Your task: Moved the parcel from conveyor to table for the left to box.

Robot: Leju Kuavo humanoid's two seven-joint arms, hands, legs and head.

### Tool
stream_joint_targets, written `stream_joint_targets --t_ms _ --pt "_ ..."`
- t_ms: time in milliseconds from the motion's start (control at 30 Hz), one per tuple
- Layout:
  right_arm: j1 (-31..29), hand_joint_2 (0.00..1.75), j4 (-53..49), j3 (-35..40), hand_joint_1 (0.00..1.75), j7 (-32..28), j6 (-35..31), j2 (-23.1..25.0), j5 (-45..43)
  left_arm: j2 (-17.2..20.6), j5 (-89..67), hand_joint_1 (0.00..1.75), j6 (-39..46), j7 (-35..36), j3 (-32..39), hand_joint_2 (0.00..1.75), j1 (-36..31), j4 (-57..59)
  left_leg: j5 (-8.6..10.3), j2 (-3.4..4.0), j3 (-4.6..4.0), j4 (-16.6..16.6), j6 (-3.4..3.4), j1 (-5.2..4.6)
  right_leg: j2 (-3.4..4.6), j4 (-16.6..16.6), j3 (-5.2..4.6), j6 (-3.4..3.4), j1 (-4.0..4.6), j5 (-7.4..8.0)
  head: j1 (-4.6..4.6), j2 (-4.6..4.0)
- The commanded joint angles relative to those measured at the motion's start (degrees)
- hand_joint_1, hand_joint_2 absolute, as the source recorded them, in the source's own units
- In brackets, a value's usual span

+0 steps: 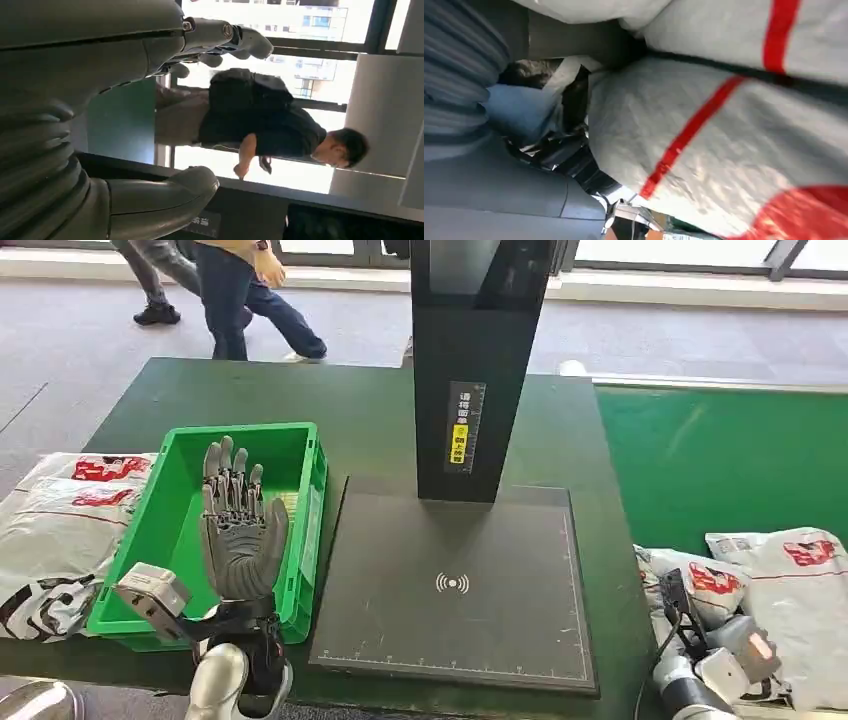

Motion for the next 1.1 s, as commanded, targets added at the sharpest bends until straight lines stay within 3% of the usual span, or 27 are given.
stream_joint_targets --t_ms 33,67,500,567,633,667,700,733,800,1000,1100 --pt "1.1 1.75 -6.6 0.0 1.75 -6.8 -5.1 2.9 1.9 -4.2 0.0 0.0 -0.1 0.0 2.2 1.75 1.8 3.0 -0.02 0.13 0.09 -0.1 0.01 -0.02 0.08 -0.1 0.07 -0.02 -0.01 0.01 0.0 0.02" --pt "1.8 1.75 -10.7 -0.2 1.75 -8.7 -5.1 4.1 1.3 -4.2 0.0 0.0 0.0 0.0 2.2 1.75 1.7 3.0 -0.03 0.16 0.12 -0.1 0.01 -0.03 0.1 -0.1 0.08 -0.02 -0.02 0.01 0.0 0.02" --pt "1.8 1.75 -10.7 -0.2 1.75 -8.7 -5.1 4.1 1.3 -4.2 0.0 0.0 0.0 0.0 2.2 1.75 1.7 3.0 -0.07 0.22 0.16 -0.2 0.0 -0.07 0.15 -0.1 0.09 -0.05 -0.04 -0.01 0.0 0.02" --pt "3.2 1.75 -18.8 -1.1 1.75 -12.5 -5.1 6.5 0.0 -4.2 0.1 0.0 0.3 0.0 2.2 1.75 1.7 3.0 -0.07 0.2 0.12 -0.1 0.0 -0.06 0.14 -0.1 0.04 -0.05 -0.04 -0.02 0.0 0.02" --pt "4.6 1.75 -32.9 -4.4 1.75 -22.6 -5.1 11.6 -2.5 -4.2 0.2 0.0 0.8 0.0 2.3 1.75 1.5 3.0 -0.04 0.15 0.02 -0.1 -0.01 -0.09 0.11 0.0 -0.07 -0.05 -0.07 -0.03 0.0 0.02" --pt "4.2 1.75 -42.0 -8.6 1.75 -32.7 -5.1 15.4 -6.2 -4.2 0.3 0.0 1.2 0.0 2.3 1.75 1.5 2.9 -0.06 0.23 0.02 -0.1 -0.01 -0.1 0.18 0.0 -0.09 -0.05 -0.08 -0.03 0.0 0.0" --pt "2.8 1.75 -44.6 -13.3 1.75 -40.8 -5.1 18.5 -5.9 -4.2 0.3 0.0 1.2 0.0 2.3 1.75 1.5 2.8 -0.08 0.33 0.08 -0.1 -0.02 -0.14 0.25 0.0 -0.08 -0.08 -0.11 -0.04 0.0 0.02" --pt "2.3 1.75 -46.1 -14.4 1.75 -43.0 -5.1 19.9 -6.2 -4.2 0.4 0.0 1.2 0.0 2.4 1.75 1.5 2.8 -0.11 0.46 0.07 -0.1 -0.03 -0.16 0.37 0.1 -0.14 -0.1 -0.13 -0.04 0.0 0.0" --pt "-0.3 1.75 -51.3 -19.7 1.75 -54.9 -5.1 24.4 -10.3 -4.2 0.3 0.0 1.3 0.0 2.4 1.75 1.4 2.8 -0.11 0.49 0.02 -0.1 -0.05 -0.13 0.43 0.1 -0.23 -0.11 -0.1 -0.03 0.0 0.02" --pt "4.7 1.75 -61.1 -6.0 1.75 -54.9 -5.1 25.3 -20.6 -4.2 0.3 0.0 1.9 0.0 2.1 1.75 1.4 2.6 -0.06 0.0 -0.01 -0.1 -0.02 -0.02 -0.06 0.0 -0.08 -0.1 0.0 -0.12 0.0 0.0" --pt "7.1 1.75 -64.5 0.1 1.75 -54.9 -5.1 25.3 -24.0 -4.2 0.2 0.0 2.2 0.0 1.9 1.75 1.3 2.6 -0.06 0.12 -0.06 -0.1 -0.02 -0.03 0.1 0.1 -0.15 -0.09 -0.02 -0.09 0.0 0.02"
